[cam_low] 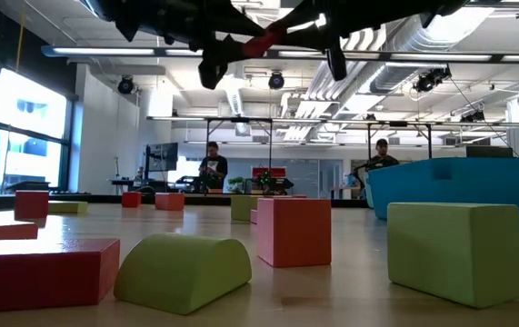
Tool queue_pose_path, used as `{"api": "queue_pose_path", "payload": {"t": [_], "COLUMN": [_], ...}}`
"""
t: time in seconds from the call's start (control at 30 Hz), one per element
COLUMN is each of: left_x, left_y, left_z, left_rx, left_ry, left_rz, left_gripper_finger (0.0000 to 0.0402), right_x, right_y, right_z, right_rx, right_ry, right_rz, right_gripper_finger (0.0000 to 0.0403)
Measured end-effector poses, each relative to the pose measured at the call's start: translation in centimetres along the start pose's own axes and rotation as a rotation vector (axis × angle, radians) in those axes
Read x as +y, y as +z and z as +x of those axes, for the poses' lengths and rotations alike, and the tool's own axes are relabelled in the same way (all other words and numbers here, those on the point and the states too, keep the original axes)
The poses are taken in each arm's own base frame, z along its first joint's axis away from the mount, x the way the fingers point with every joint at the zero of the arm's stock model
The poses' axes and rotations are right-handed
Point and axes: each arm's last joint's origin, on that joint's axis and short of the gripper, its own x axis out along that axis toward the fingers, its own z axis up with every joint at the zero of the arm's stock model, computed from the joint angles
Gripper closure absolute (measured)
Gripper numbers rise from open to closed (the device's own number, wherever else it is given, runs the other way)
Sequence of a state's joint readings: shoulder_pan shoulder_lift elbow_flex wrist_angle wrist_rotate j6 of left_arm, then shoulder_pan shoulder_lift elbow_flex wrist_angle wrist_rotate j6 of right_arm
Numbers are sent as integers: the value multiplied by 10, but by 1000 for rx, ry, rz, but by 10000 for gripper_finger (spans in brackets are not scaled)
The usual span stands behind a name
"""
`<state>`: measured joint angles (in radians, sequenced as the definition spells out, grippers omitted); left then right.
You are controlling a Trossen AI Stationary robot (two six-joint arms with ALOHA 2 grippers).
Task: Sort & place blocks by color
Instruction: Put the red wooden block into the green bin
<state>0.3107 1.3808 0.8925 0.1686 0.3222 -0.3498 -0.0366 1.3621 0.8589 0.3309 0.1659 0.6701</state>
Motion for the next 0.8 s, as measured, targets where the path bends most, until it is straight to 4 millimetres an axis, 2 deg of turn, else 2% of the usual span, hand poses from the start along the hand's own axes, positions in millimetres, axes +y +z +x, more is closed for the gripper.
{"api": "queue_pose_path", "payload": {"t": [0.2, 0.37, 0.57, 0.8], "left_x": [10, 21, 35, 51], "left_y": [-1, -2, 2, 2], "left_z": [-3, -7, -13, -20], "left_rx": [26, 57, 39, 42], "left_ry": [41, 93, 150, 263], "left_rz": [-2, -7, -38, -121], "left_gripper_finger": [215, 205, 206, 206], "right_x": [-1, -12, -41, -82], "right_y": [-3, -1, 7, 30], "right_z": [0, 0, 0, -4], "right_rx": [-30, -53, -36, -34], "right_ry": [-85, -201, -366, -527], "right_rz": [-6, -16, -31, -108], "right_gripper_finger": [359, 359, 359, 359]}}
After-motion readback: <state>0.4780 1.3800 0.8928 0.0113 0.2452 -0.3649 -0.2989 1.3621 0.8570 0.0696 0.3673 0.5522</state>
